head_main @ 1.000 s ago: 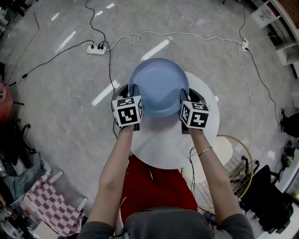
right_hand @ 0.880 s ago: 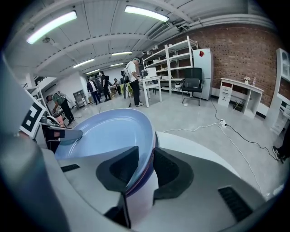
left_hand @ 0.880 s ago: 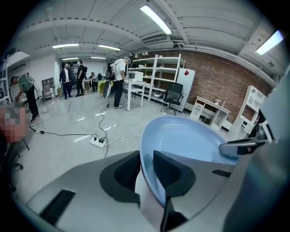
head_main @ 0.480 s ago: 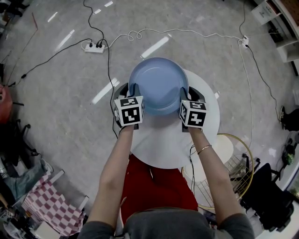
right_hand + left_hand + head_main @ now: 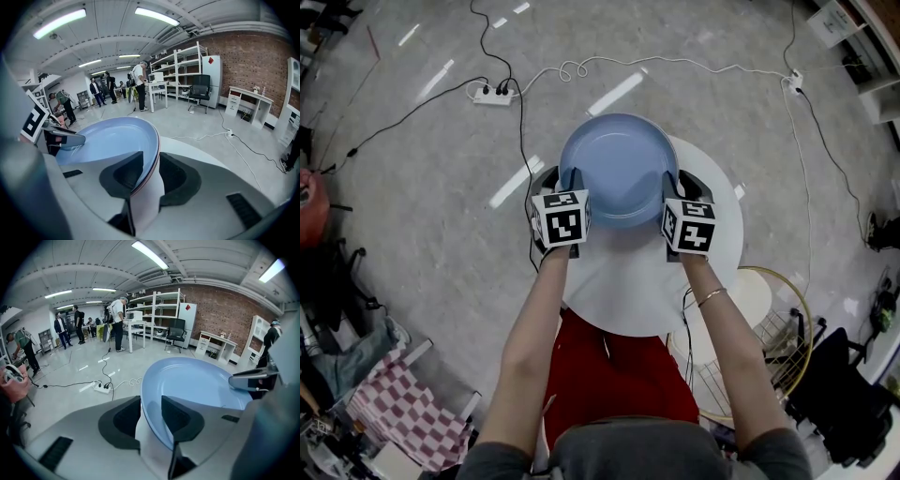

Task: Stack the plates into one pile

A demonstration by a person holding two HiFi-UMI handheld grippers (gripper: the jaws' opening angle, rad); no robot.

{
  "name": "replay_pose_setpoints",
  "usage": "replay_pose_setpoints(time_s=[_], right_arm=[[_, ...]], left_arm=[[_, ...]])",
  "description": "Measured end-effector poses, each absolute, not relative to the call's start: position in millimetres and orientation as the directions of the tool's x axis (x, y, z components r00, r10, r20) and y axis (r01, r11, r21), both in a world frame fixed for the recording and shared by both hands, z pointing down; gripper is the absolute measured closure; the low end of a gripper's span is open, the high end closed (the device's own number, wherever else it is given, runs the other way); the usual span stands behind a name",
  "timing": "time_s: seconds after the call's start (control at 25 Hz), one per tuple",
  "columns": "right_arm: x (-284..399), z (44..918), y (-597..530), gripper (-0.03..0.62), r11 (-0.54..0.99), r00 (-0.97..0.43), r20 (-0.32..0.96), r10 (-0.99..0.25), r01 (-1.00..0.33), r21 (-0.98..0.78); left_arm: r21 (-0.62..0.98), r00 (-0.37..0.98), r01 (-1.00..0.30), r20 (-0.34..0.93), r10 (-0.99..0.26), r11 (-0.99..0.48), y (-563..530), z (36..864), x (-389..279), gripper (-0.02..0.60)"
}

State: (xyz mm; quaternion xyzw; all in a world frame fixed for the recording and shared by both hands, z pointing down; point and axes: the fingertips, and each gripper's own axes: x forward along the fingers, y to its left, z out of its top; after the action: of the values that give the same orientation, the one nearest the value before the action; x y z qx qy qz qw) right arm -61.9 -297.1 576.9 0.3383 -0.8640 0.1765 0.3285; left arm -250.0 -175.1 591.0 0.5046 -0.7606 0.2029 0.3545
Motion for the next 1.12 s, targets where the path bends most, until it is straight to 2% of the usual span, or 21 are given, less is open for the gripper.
replay_pose_setpoints(time_s=[0.32,0.72,1.12], right_arm=[[-57.4,563.2,-301.3,0.479,0.694,-0.583,0.635,-0.507,-0.713,-0.100],[-53.7,535.8,-288.9,0.479,0.678,-0.611,0.595,-0.523,-0.721,-0.144],[-58.8,494.0,-264.1,0.479,0.701,-0.675,0.525,-0.519,-0.687,-0.190]], left_arm=[[0.044,-0.250,-0.908,0.740,-0.625,0.416,-171.3,586.9,-245.2,0.423],[0.041,-0.247,-0.925,0.689,-0.681,0.377,-158.5,544.8,-249.4,0.426],[0.070,-0.216,-0.945,0.601,-0.770,0.320,-151.7,498.4,-243.5,0.512]])
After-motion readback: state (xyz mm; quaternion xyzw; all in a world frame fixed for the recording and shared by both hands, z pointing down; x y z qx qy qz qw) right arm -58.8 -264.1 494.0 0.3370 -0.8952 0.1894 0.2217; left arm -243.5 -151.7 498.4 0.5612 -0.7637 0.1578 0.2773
